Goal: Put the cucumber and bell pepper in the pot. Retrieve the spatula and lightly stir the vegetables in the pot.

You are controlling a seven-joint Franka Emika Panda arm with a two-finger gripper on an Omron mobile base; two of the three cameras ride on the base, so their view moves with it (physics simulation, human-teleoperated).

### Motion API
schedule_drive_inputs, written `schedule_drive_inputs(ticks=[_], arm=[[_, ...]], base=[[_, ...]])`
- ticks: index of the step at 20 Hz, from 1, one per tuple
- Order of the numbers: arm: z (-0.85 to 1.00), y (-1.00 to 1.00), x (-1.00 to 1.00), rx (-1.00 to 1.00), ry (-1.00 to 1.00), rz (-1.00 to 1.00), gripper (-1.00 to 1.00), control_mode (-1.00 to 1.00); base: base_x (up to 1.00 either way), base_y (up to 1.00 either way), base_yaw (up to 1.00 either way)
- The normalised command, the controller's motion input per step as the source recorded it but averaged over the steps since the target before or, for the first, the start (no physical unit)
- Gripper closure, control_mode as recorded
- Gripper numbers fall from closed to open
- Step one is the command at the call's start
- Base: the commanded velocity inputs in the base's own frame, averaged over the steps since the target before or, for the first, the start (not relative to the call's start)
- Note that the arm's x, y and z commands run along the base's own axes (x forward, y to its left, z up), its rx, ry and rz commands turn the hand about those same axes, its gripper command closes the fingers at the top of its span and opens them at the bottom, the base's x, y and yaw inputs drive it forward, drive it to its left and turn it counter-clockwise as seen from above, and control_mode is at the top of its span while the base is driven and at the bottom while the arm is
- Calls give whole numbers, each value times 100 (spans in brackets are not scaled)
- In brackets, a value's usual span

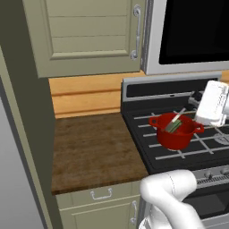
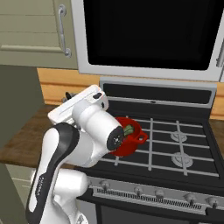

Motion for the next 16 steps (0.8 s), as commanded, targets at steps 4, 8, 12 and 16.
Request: schedule_drive_inputs(ticks=[4,8,12,16], arm=[[0,-86,41,18,9,-30,100,-100],[-7,-73,65,15,9,-22,100,-100],[-33,-60,56,12,8,-17,100,-100],[-58,-44,44,6,1,-15,100,-100]], base=[[0,0,0],[0,0,0],[0,0,0],[0,0,0]])
